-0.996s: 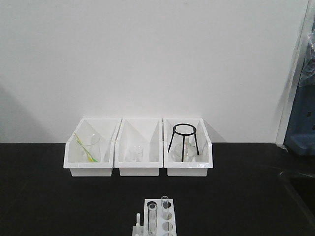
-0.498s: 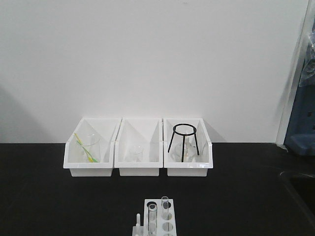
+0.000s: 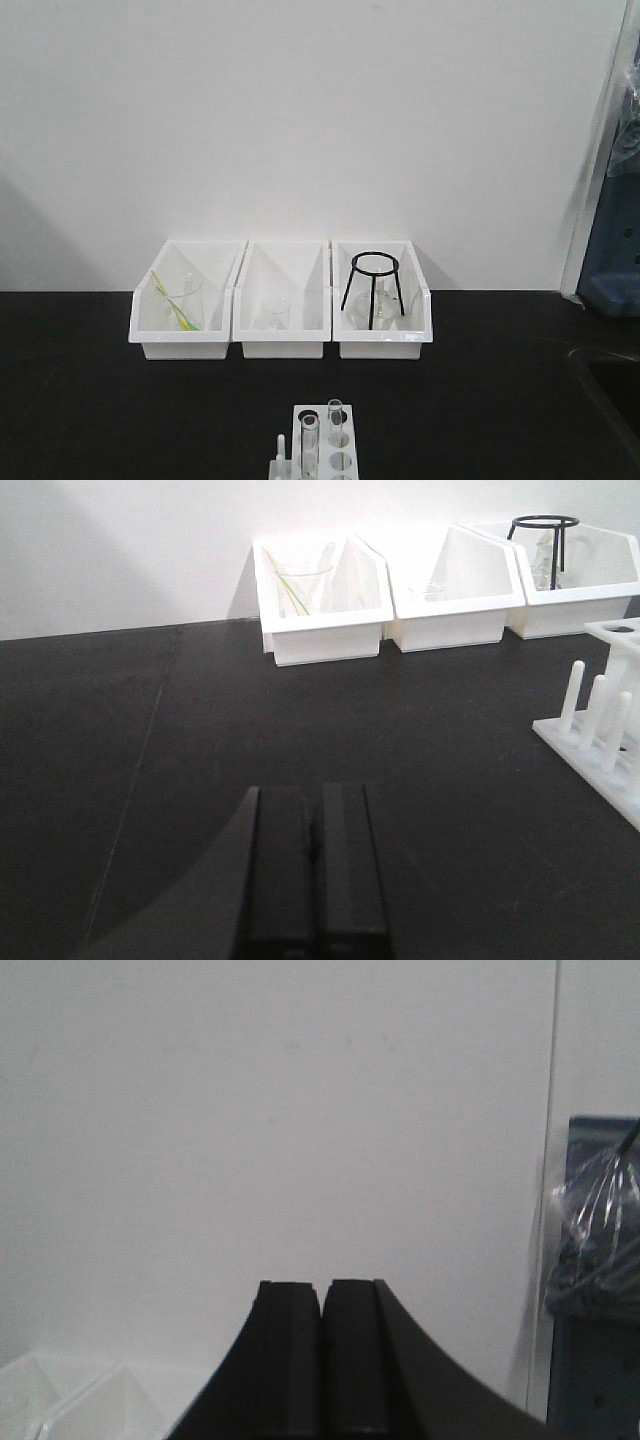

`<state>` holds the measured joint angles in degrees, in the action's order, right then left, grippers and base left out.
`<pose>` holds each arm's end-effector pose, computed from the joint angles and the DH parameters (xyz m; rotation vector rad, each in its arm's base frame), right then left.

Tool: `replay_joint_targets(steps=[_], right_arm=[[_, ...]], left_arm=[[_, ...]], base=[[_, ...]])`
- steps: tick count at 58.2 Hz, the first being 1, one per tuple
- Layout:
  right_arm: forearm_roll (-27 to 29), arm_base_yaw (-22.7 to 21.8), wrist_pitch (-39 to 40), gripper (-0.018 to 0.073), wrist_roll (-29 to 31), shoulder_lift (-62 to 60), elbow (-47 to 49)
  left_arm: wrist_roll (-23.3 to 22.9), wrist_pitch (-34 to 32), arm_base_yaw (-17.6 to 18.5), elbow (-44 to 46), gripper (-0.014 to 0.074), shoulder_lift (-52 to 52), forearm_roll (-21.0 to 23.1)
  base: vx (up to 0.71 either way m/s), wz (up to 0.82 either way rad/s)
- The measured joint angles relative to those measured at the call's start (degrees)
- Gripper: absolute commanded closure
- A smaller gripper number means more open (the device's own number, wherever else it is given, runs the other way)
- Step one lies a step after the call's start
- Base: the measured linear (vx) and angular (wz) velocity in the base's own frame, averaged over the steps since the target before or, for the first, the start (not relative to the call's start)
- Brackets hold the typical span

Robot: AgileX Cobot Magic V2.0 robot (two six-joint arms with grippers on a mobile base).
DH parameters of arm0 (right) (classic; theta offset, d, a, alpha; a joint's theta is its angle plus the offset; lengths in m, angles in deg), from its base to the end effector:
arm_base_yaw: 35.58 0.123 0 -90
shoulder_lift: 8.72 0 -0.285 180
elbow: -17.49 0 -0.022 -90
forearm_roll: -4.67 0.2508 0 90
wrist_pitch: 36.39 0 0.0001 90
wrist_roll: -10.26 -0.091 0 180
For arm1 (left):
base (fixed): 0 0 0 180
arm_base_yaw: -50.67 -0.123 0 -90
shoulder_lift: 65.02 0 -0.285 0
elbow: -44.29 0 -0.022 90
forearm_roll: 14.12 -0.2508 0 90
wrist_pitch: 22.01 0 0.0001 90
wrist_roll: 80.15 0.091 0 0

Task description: Flip and reinsert test tube from rack

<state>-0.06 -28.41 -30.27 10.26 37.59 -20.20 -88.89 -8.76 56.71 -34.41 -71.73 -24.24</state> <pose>0.1381 0.0182 0.3962 -0.1480 1.3517 0.0422 0.0552 -0.0021 0.1848 0.0774 1.7167 -0.0291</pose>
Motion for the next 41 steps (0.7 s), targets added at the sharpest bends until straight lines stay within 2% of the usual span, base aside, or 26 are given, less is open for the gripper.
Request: replay_joint_targets(steps=[8,16,22,36,41], right_arm=[[0.0,0.0,-0.1,0.0547,-0.3,6.6,0.5],[0.0,0.0,-0.1,0.0463,-0.3,8.2,0.5],[0.0,0.0,-0.2,0.0346,-0.3,8.4,0.6],[0.0,0.0,-0.9,-0.0024,-0.3,8.4,0.6],[0.0,0.0,-0.8,-0.0074,-0.3,8.4,0.6]], left_arm=[[0.0,0.0,0.0,0.0,0.0602,0.0,0.0],[0.0,0.0,0.0,0.0,0.0602,0.0,0.0],[0.0,0.0,0.0,0.0,0.0602,0.0,0.0],[0.0,0.0,0.0,0.0,0.0602,0.0,0.0],[0.0,0.0,0.0,0.0,0.0602,0.0,0.0]], base=[[0.00,0.00],[0.00,0.00],[0.00,0.00],[0.00,0.00],[0.00,0.00]])
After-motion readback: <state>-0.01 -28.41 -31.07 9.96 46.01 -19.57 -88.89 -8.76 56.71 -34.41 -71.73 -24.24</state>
